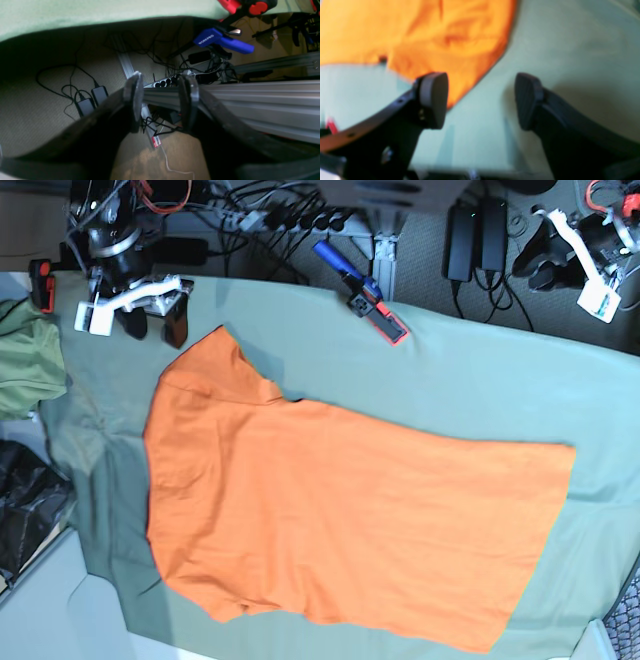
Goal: Fold the T-shirt properly
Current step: 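Grasp the shirt shoulder with the right gripper and the hem corner with the left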
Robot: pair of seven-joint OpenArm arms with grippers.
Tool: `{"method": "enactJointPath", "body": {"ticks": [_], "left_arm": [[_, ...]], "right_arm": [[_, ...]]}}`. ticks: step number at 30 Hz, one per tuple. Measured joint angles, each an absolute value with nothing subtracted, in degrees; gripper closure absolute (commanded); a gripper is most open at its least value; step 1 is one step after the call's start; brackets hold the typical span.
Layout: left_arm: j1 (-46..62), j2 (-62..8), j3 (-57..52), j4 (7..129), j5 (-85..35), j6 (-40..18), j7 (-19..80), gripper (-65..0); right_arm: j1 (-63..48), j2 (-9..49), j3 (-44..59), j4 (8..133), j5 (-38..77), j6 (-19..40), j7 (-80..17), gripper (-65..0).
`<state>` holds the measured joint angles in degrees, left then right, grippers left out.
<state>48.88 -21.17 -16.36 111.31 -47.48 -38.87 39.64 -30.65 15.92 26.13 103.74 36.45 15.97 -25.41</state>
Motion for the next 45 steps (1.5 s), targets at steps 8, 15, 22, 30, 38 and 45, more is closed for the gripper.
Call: {"method": "enactJointPath", "body": {"ticks": [8,15,22,30,38,45], "left_arm": [[48.9,-25.06,-20.58,111.31,-48.05,-38.89,37.95,-35.3],[46.76,-28.01,-22.35,111.31,-48.71,-38.92,36.77,-35.3],[38.63,-30.3,-22.35,110.54,-48.73,-38.92,36.64,-36.3],[22.44,-30.15,-20.21,95.15,-48.34,-39.16,35.97,-38.3],[5.37,-29.89,-12.08,73.71,-46.61,-39.03,34.48,-38.3],[-0.84,-29.5,-6.39,67.11,-45.8,-39.05,32.93,-38.3]], "right_arm": [[-23.9,10.76,25.28,93.8,37.52,16.01,-24.21,-41.3],[-20.95,7.49,20.88,92.51,37.91,16.01,-24.16,-41.3],[-20.47,3.33,17.08,92.62,34.46,16.03,-23.53,-41.2],[-20.53,3.31,16.99,92.66,33.34,16.05,-23.38,-41.2],[-21.12,3.31,16.99,92.66,32.49,16.05,-23.35,-41.1],[-21.45,3.31,16.99,92.66,32.32,16.05,-23.35,-41.1]]}}
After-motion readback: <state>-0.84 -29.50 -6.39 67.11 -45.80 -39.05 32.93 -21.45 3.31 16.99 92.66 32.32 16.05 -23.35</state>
